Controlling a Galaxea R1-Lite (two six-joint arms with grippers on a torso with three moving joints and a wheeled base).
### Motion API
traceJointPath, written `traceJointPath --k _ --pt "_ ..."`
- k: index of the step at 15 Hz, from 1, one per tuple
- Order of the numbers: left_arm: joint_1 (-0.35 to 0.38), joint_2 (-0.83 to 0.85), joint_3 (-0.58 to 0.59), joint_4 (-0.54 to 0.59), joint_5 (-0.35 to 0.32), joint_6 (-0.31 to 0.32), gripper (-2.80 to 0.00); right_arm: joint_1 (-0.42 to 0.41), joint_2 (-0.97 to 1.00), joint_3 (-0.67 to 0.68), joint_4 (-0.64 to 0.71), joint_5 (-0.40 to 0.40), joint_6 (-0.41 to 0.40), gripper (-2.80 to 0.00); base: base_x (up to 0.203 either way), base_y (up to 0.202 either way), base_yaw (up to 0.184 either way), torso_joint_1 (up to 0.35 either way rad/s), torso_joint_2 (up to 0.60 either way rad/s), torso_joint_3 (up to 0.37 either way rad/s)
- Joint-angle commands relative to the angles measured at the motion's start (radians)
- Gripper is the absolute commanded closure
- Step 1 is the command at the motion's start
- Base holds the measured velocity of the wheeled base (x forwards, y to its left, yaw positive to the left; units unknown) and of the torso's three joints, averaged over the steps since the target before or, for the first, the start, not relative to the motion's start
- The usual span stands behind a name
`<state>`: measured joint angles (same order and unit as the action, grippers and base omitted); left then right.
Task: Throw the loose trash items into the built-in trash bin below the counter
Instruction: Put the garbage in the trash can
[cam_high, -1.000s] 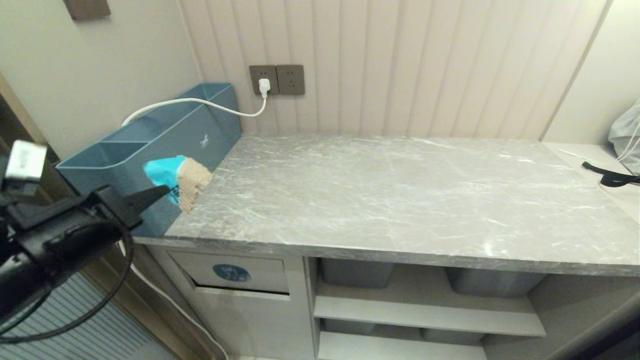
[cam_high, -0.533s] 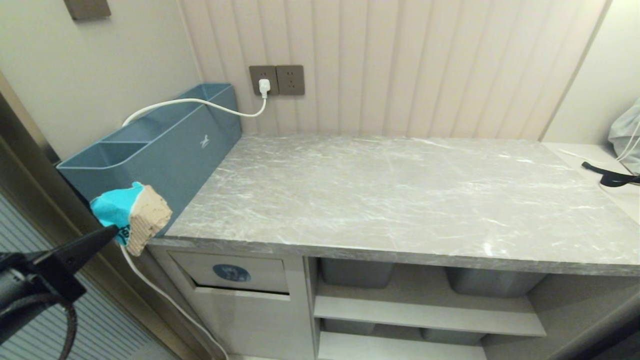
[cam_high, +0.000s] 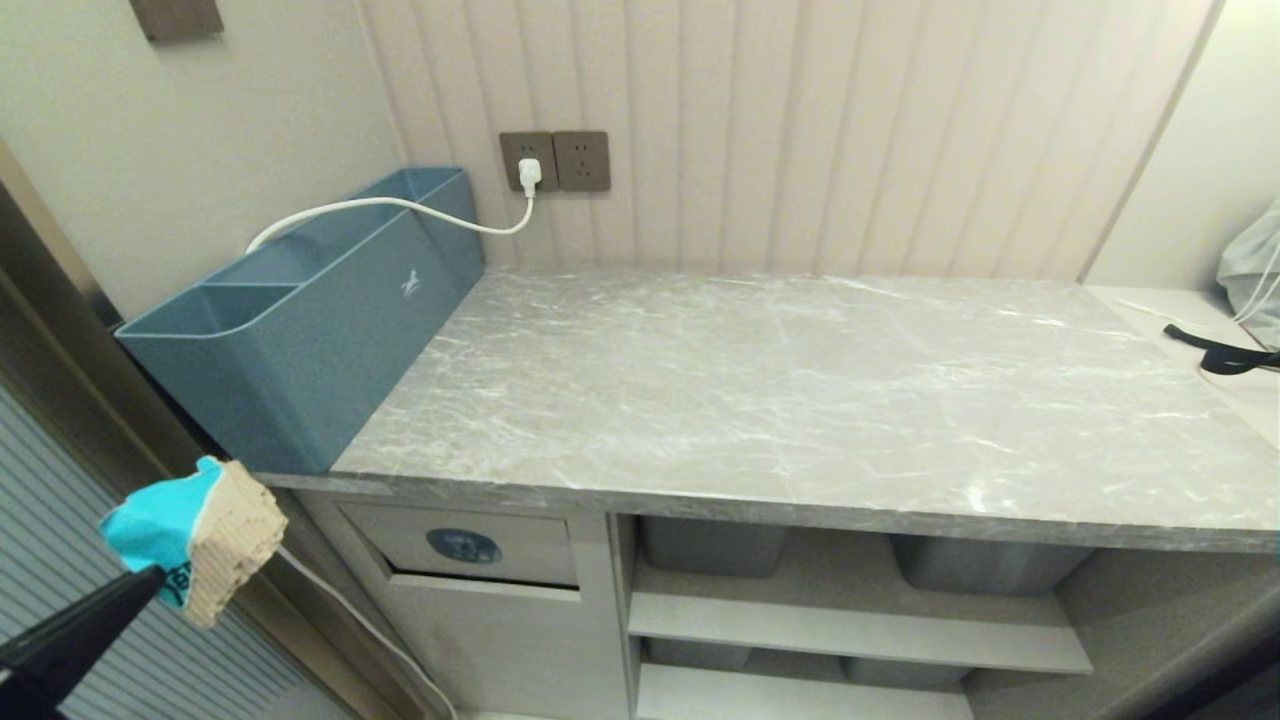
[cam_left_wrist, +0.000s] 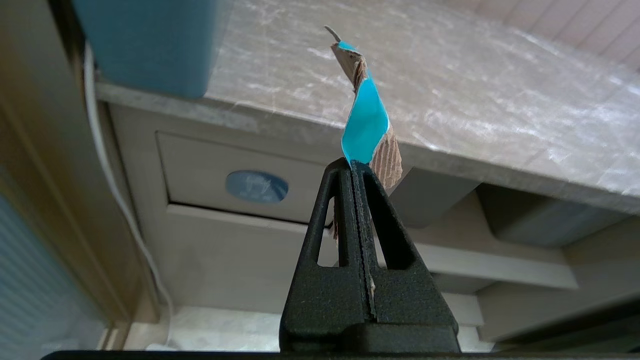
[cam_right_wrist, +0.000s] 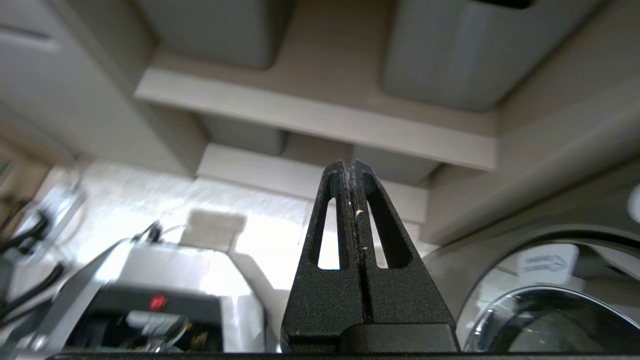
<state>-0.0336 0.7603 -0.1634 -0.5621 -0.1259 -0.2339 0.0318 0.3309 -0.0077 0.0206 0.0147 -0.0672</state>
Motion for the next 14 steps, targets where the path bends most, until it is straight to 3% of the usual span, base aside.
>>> traceJointPath --k 1,3,6,8,14 --pt "0.0 -0.039 0.002 0.007 -0.002 0.006 0.0 -0.047 -0.069 0.001 0.0 0.0 -0.007 0.0 0.0 0.0 0.0 0.0 0.0 0.0" --pt "-0.003 -0.024 -0.001 0.01 -0.003 0.046 0.0 -0.053 -0.15 0.005 -0.011 0.0 -0.009 0.0 0.0 0.0 0.0 0.0 0.0 0.0" --pt "-0.004 -0.032 0.008 0.01 -0.003 0.053 0.0 -0.043 -0.325 0.006 -0.015 0.001 -0.004 0.0 0.0 0.0 0.0 0.0 0.0 0.0" --pt "-0.008 -0.048 0.033 0.014 -0.004 0.127 0.0 -0.039 -0.331 0.008 -0.021 -0.005 0.025 0.0 0.0 0.0 0.0 0.0 0.0 0.0" --pt "-0.009 -0.085 0.046 0.071 -0.035 0.148 0.0 -0.039 -0.331 0.008 -0.022 -0.004 0.035 0.0 0.0 0.0 0.0 -0.03 0.07 0.034"
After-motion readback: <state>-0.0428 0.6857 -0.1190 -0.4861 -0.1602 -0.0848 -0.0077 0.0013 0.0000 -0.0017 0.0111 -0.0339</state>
